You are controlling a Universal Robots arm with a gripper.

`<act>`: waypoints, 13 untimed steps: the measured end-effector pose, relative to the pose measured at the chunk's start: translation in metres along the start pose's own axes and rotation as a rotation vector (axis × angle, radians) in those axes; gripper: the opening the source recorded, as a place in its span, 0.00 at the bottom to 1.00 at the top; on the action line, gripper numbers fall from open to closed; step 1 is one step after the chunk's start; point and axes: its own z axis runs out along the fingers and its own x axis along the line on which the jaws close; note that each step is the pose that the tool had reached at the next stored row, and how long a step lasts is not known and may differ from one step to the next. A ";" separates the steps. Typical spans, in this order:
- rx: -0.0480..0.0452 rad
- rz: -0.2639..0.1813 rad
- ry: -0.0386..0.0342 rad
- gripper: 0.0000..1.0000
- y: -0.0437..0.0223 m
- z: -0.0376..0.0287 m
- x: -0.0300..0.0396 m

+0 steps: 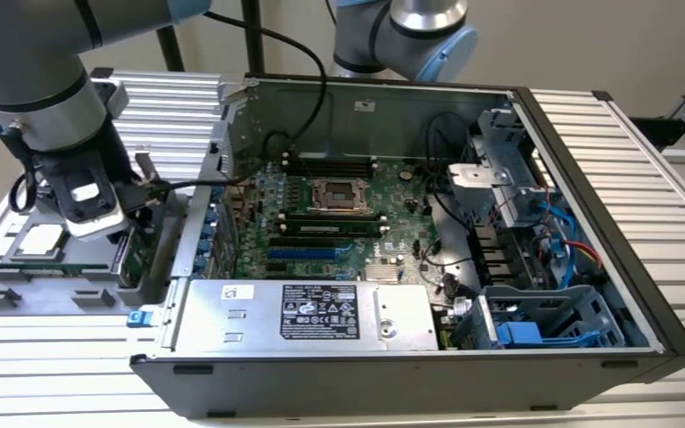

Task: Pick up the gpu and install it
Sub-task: 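Pick up the gpu and move the gpu toward the slot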

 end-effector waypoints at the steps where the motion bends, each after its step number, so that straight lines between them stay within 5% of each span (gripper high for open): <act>1: -0.0001 0.000 -0.0001 1.00 0.0000 0.0013 0.0001; 13: 0.0000 0.000 0.0000 1.00 -0.0002 0.0044 0.0002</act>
